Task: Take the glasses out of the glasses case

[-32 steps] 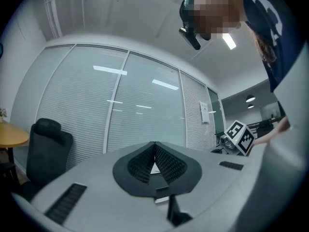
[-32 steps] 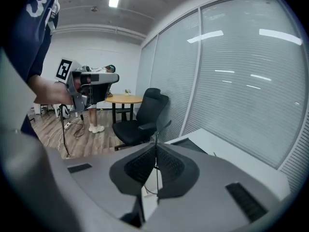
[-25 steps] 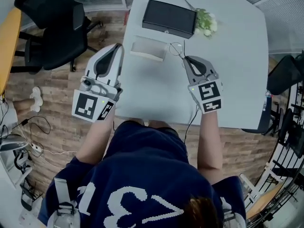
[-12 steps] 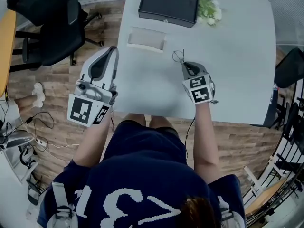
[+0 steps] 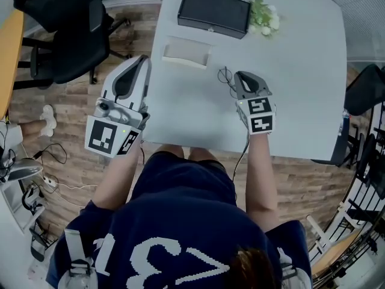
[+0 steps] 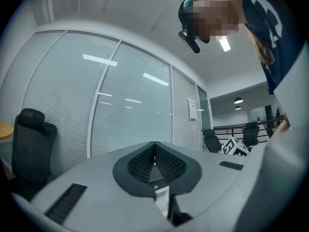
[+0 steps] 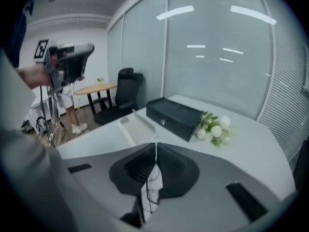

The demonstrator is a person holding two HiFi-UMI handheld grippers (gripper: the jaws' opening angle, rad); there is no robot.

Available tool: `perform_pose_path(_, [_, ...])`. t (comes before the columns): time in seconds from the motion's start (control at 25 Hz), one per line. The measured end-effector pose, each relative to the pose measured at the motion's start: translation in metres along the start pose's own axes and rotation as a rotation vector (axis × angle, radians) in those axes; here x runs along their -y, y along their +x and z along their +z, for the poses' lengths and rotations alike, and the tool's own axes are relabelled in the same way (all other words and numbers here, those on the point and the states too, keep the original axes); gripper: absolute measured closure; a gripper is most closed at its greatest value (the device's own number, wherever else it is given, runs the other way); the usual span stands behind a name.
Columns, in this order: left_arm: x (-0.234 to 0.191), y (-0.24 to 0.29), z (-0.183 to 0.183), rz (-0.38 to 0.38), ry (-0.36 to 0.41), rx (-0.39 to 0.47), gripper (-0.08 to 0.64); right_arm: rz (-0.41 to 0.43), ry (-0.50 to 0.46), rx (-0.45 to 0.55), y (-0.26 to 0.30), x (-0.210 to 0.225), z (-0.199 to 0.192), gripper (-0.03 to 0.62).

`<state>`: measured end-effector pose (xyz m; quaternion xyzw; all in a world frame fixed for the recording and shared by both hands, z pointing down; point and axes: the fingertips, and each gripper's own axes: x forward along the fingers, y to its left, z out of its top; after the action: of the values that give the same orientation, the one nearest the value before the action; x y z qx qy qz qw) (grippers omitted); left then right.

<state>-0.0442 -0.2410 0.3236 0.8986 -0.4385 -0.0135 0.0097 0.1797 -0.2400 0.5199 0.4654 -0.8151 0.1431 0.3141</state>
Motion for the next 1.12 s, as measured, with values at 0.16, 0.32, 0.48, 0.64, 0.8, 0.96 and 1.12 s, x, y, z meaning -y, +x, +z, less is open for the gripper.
perform_pose_path(0.16, [0.003,0.003,0.025,-0.005,0.027,0.052,0.546,-0.050,0.090,0.292,-0.056,0.019,0.083,0.568])
perform_pose_path(0.32, [0.003,0.006,0.053,-0.005,0.053,0.104,0.546,-0.058,0.120,0.480,-0.107,0.025,0.146,0.568])
perform_pose_path(0.48, [0.003,0.005,0.073,0.002,0.072,0.142,0.546,-0.071,0.118,0.595,-0.147,0.026,0.182,0.569])
perform_pose_path(0.64, [0.003,0.001,0.082,0.007,0.077,0.155,0.546,-0.096,0.126,0.673,-0.175,0.027,0.201,0.569])
perform_pose_path(0.8, [0.003,-0.001,0.085,0.009,0.074,0.159,0.546,-0.121,0.132,0.701,-0.190,0.027,0.207,0.569])
perform_pose_path(0.96, [0.002,-0.002,0.086,0.010,0.072,0.159,0.546,-0.125,0.139,0.712,-0.195,0.025,0.211,0.569])
perform_pose_path(1.12, [0.003,-0.002,0.085,0.007,0.070,0.160,0.546,-0.131,0.122,0.713,-0.196,0.021,0.213,0.569])
